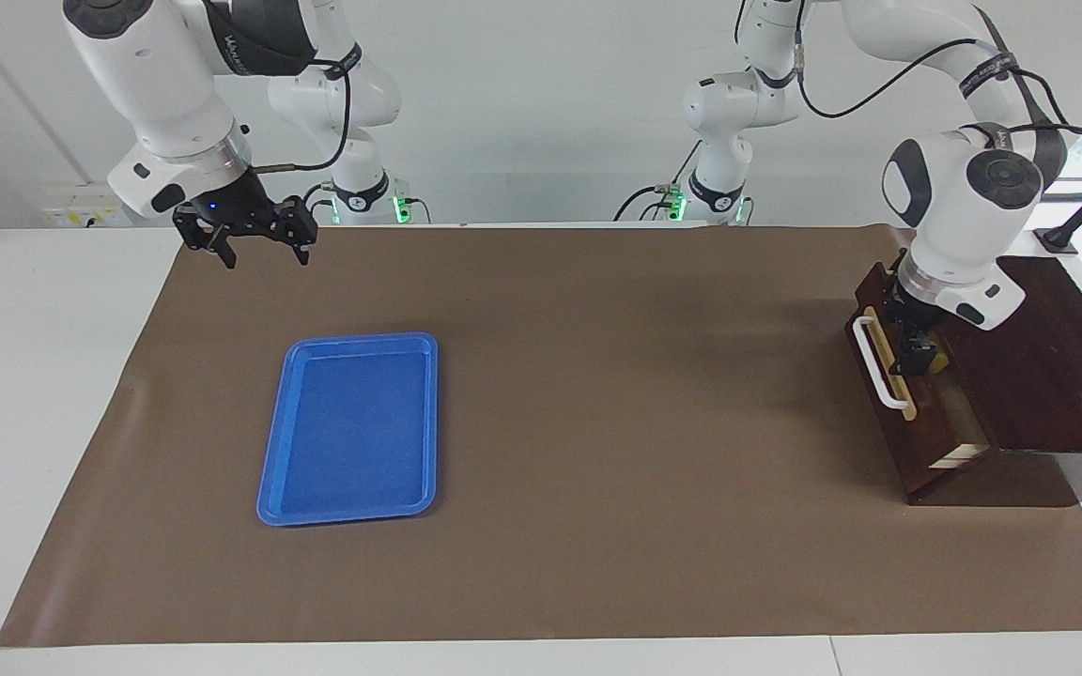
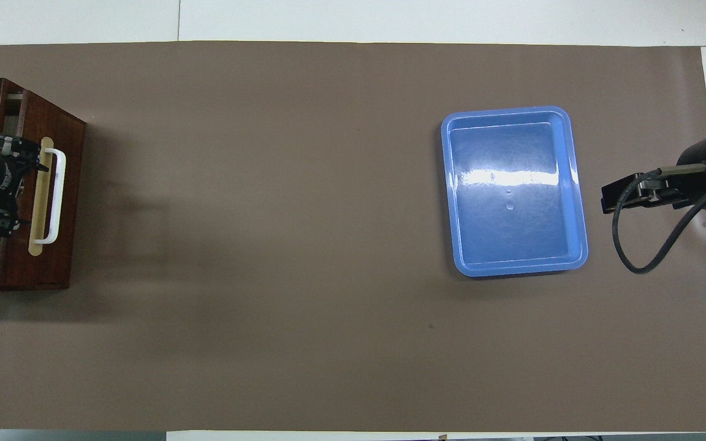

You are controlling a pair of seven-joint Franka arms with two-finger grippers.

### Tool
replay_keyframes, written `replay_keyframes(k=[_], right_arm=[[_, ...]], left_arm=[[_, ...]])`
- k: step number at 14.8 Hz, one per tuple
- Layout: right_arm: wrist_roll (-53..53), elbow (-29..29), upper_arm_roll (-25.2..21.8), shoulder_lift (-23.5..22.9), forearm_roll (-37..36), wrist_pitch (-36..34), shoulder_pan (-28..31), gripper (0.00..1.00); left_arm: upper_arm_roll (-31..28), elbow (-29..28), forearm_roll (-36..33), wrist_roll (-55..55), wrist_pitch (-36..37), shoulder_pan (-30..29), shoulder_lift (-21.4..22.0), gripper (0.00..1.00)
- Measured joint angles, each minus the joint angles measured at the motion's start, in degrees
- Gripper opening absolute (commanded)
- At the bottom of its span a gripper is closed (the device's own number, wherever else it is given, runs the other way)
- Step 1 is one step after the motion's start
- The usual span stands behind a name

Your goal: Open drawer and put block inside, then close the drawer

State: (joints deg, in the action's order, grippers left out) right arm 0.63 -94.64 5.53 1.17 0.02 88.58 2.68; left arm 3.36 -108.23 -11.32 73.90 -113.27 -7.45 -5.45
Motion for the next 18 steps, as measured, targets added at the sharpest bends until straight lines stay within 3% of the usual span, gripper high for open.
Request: replay_keyframes(k=[7,13,18], right_arm=[[0.0,-0.1,0.1,0.0,0.0,0.0,0.0,1.00],[0.0,-0.1,0.3,0.0,0.0,0.0,0.0,1.00],[0.0,-0.1,0.1,0.0,0.0,0.0,0.1,1.00]], left_arm=[[1.6,2.6,0.3,-9.6,3.2,-0.9,0.8,1.00],[2.8,4.4,7.1,-39.4,15.5,3.5,7.5,1.00],[2.8,5.0,9.1,-54.0,19.5,6.7,7.3,1.00]])
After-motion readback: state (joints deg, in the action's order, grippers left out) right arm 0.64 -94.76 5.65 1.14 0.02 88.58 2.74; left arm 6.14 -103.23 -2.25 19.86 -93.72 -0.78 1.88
